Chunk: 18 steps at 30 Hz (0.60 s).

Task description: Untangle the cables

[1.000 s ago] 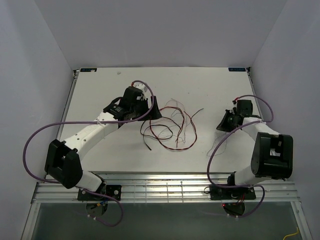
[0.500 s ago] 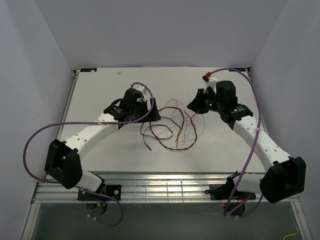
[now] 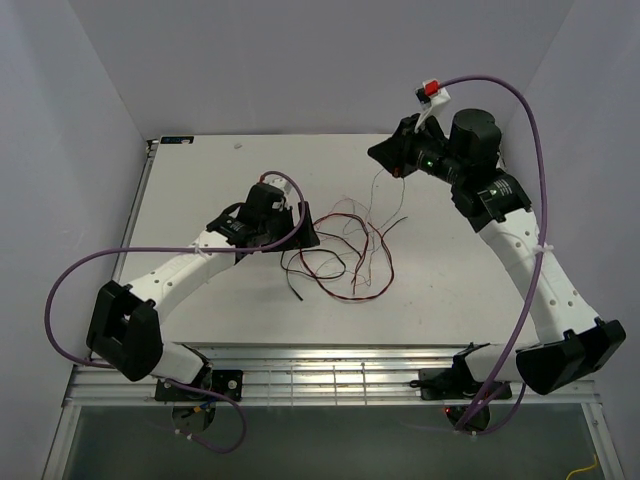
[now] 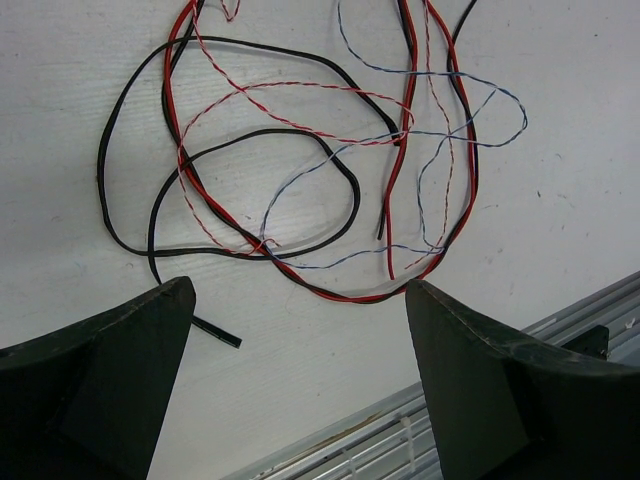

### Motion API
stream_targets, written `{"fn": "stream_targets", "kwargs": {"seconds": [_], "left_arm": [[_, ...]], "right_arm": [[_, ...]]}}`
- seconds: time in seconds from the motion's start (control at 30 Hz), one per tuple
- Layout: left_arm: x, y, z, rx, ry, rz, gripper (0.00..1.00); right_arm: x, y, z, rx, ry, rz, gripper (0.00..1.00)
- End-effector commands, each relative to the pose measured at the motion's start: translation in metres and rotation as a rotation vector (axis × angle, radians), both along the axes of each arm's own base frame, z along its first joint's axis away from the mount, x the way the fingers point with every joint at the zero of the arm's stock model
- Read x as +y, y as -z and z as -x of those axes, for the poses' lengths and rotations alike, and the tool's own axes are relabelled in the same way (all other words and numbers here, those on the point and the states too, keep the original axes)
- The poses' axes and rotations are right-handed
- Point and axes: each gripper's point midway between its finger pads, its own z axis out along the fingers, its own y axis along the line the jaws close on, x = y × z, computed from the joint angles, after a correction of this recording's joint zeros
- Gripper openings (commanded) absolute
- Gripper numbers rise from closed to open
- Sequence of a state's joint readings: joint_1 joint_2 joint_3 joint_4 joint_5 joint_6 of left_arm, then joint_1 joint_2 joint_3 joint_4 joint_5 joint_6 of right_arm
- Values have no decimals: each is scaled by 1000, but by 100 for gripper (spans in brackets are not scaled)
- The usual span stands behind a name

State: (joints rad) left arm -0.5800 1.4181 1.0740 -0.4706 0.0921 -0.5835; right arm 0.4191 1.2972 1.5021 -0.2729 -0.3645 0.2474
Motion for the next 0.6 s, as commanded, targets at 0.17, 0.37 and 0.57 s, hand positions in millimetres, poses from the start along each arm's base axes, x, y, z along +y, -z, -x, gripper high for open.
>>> {"fn": "stream_targets", "kwargs": {"seconds": [0.17,0.37,0.57], "left_arm": [[-4,-33,-4,-78,6,49,98],[-7,-26,-8,-50,10,32,98],[-13,-16,-19,-41,39,-9,98]], "right_arm": [[-70,-23,-91,-98,251,116,8],[-162,36,-195,32,441,143,8],[-234,114,-272,123,565,168,8]]}}
